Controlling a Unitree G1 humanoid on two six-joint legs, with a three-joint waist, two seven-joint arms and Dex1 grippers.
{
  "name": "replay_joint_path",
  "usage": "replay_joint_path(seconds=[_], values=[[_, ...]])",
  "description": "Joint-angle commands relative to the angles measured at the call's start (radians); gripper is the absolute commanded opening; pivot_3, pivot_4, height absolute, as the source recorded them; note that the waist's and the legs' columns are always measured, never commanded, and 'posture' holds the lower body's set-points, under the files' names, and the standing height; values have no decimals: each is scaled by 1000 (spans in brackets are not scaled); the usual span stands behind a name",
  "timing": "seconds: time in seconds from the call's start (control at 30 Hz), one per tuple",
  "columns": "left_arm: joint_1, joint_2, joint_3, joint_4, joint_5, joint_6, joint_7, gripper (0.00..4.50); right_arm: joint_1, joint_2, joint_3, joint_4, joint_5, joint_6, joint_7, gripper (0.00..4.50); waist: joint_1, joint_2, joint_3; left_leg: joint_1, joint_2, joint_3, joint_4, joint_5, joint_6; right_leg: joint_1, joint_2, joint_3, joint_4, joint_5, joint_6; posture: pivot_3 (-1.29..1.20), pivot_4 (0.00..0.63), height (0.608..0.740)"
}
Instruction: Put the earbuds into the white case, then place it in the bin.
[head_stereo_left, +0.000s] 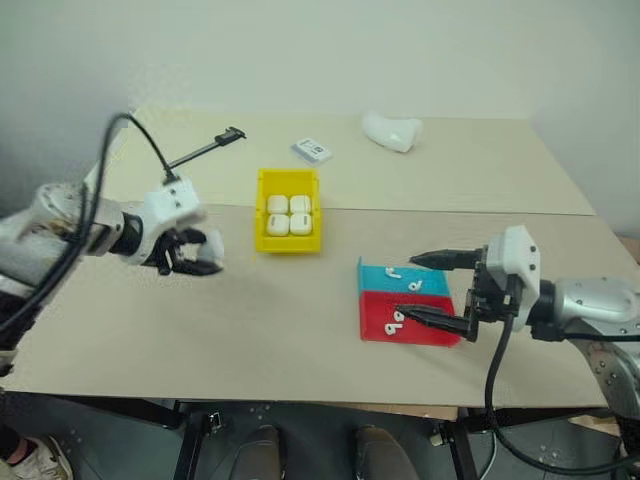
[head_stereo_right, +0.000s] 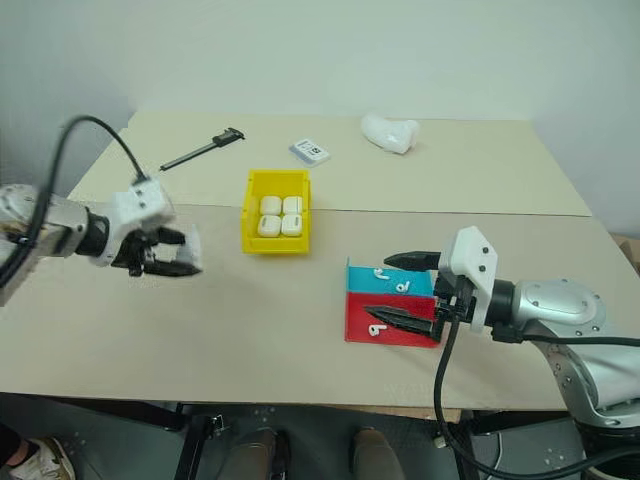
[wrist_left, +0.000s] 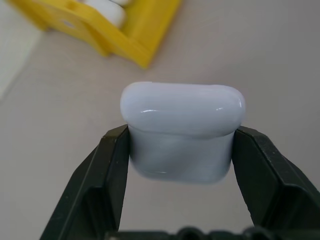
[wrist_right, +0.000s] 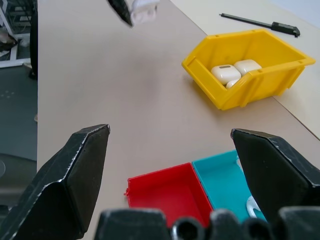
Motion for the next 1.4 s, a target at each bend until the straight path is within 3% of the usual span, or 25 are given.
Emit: replay_joint_path(seconds=[0.03, 0.17, 0.53, 0.7, 0.73, 1.4], values=[[-41, -50, -48, 73, 152, -153, -149, 2775, -7, 27, 2, -61, 8, -16, -39, 4500, 2, 0, 0, -1, 0, 0, 0, 0, 0, 0, 0, 0, 0, 0, 0, 0, 150, 740], [-30, -119, -68, 142, 276, -328, -226, 2775, 7, 50, 15, -97, 5, -12, -67, 4500, 4, 0, 0, -4, 1, -1, 3, -1, 2, -1, 0, 0, 0, 0, 0, 0, 150, 740], [1, -248, -73, 216, 494, -383, -273, 2775, 49, 61, 22, -142, 8, -16, -104, 4500, 3, 1, 0, -4, 2, -1, 7, -3, 5, 0, 1, -1, 1, 0, 1, 0, 150, 740], [30, -249, -49, 188, 519, -375, -300, 4429, 49, 62, 23, -143, 11, -16, -105, 4500, 1, 1, -1, -3, 2, -1, 7, -3, 5, 0, 1, -1, 2, 0, 1, 0, 150, 740], [34, -249, -42, 187, 523, -375, -301, 4471, 47, 63, 24, -142, 11, -17, -105, 4500, 2, 1, -1, -3, 2, -1, 7, -3, 5, 0, 1, -1, 2, 0, 1, 0, 150, 740], [42, -266, 13, 221, 569, -422, -290, 4471, 23, 78, 46, -108, -6, -36, -85, 4500, -4, 1, -1, -3, 2, -1, 7, -3, 6, 0, 1, -1, 2, 0, 1, 0, 150, 740]])
